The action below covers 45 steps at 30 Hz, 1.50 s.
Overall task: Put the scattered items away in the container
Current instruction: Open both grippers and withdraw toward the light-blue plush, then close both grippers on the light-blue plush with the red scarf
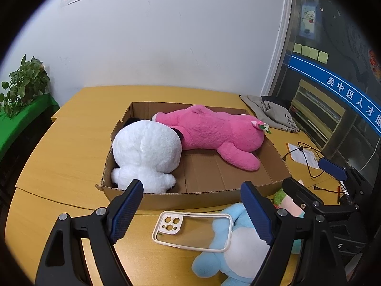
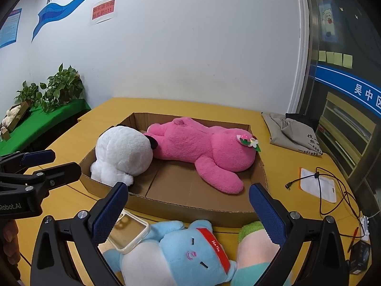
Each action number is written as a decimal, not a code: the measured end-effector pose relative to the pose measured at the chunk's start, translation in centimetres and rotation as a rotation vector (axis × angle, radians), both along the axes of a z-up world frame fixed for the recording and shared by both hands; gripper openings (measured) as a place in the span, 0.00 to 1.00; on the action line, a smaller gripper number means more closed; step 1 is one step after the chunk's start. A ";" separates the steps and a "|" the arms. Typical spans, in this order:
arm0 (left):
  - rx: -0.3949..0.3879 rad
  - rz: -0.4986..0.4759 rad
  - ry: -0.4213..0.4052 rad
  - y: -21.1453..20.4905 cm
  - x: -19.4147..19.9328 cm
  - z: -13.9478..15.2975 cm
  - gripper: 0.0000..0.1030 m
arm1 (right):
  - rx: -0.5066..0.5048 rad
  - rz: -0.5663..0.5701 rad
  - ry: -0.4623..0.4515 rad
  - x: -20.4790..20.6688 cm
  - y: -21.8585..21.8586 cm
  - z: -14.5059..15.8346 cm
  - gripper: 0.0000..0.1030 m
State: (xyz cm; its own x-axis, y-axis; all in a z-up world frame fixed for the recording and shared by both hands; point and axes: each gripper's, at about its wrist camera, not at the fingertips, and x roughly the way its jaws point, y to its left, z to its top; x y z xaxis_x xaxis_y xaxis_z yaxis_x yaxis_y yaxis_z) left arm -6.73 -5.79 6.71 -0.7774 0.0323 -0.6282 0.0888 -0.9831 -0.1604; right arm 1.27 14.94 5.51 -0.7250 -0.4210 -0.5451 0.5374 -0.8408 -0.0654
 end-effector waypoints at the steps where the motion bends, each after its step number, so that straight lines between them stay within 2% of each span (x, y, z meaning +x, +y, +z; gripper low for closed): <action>1: -0.001 -0.001 0.000 0.0 0.1 0.0 0.81 | 0.001 -0.001 -0.001 0.0 0.0 -0.1 1.00; 14: 0.051 -0.054 -0.035 0.9 1.3 -1.6 0.81 | -0.004 0.008 -0.025 -0.3 1.4 -0.9 1.00; 19: 0.069 -0.105 -0.077 1.5 2.3 -3.8 0.81 | -0.006 0.050 -0.071 -0.5 3.2 -2.5 1.00; 23: 0.101 -0.204 -0.137 2.6 3.2 -6.9 0.81 | 0.014 0.138 -0.139 0.6 4.6 -5.2 1.00; 27: 0.183 -0.286 -0.209 3.8 3.5 -10.3 0.81 | 0.071 0.174 -0.204 1.4 4.9 -8.5 1.00; 29: 0.215 -0.284 -0.254 4.2 3.3 -12.0 0.81 | 0.096 0.156 -0.223 1.1 4.9 -9.6 1.00; 30: 0.215 -0.252 -0.272 4.3 3.3 -12.5 0.81 | 0.099 0.157 -0.231 0.8 4.7 -9.9 1.00; 34: 0.352 -0.237 -0.289 4.2 2.8 -14.3 0.82 | 0.158 0.235 -0.263 0.0 3.7 -11.1 1.00; 37: 0.456 -0.193 -0.282 2.9 2.3 -15.3 0.81 | 0.036 0.228 -0.384 -1.6 4.4 -11.9 1.00; 39: 0.500 -0.181 -0.283 2.3 2.2 -15.6 0.81 | 0.001 0.235 -0.411 -1.5 4.6 -12.0 1.00; 43: 0.482 -0.161 -0.275 0.9 2.7 -15.1 0.81 | -0.035 0.289 -0.470 -0.6 4.8 -11.2 0.99; 45: 0.519 -0.156 -0.278 0.0 3.0 -15.0 0.81 | -0.024 0.261 -0.431 -0.5 5.0 -10.5 0.97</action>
State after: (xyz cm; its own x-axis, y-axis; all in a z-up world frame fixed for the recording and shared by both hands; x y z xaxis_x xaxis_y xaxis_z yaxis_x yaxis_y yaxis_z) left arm -3.73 -5.78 -8.25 -0.5481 0.4886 -0.6789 0.0575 -0.7877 -0.6134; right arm 0.75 19.92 -5.01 -0.3049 -0.5747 -0.7595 0.7041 -0.6729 0.2265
